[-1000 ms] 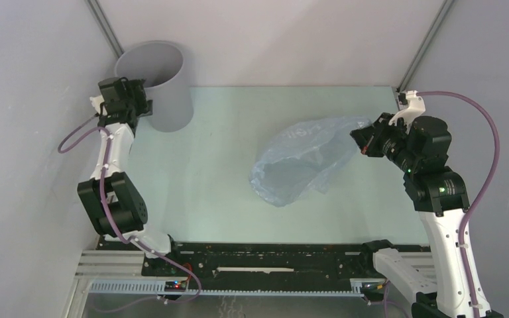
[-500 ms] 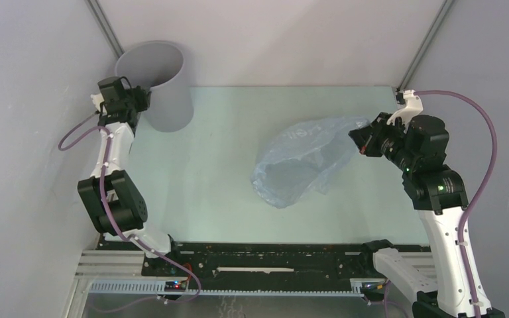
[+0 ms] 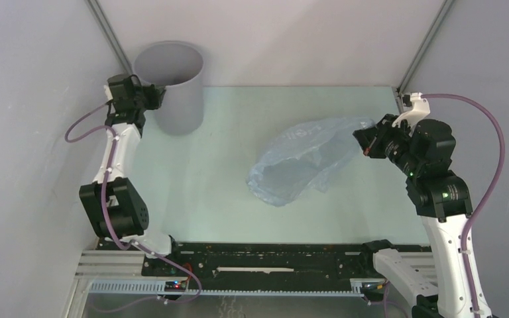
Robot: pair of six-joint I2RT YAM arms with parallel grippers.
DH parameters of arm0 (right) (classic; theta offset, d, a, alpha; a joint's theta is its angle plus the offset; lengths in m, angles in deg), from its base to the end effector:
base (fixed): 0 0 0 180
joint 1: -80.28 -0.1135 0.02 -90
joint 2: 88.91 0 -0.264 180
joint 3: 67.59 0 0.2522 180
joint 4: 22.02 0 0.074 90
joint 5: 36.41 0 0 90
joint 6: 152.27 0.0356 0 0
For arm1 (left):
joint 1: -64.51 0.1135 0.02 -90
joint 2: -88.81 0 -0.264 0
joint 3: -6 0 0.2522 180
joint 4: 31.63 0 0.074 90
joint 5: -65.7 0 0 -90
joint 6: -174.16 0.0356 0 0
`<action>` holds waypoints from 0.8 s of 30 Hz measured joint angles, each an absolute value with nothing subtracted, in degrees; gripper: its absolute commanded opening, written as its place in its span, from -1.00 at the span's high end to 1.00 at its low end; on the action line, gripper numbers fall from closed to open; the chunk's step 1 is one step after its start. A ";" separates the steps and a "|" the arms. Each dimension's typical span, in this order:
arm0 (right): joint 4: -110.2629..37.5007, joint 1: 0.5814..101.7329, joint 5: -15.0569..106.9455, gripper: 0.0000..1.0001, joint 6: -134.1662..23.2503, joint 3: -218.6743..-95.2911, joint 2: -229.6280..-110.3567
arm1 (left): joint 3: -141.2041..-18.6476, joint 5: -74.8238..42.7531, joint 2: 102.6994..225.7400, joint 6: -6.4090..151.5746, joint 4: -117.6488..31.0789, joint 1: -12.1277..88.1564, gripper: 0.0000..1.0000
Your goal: Put the trash bags into the trash bin
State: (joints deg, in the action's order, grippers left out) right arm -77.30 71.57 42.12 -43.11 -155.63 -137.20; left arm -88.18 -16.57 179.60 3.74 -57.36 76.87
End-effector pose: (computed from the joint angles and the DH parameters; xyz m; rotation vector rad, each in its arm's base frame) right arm 0.1404 0.0287 0.4427 0.0281 1.8684 0.5226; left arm 0.3688 0.0759 0.3509 -1.4333 1.4948 -0.8918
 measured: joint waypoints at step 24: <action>-77.98 69.63 42.34 1.00 -43.09 -155.87 -136.72 | -71.15 -12.29 160.45 4.66 -59.65 59.85 0.99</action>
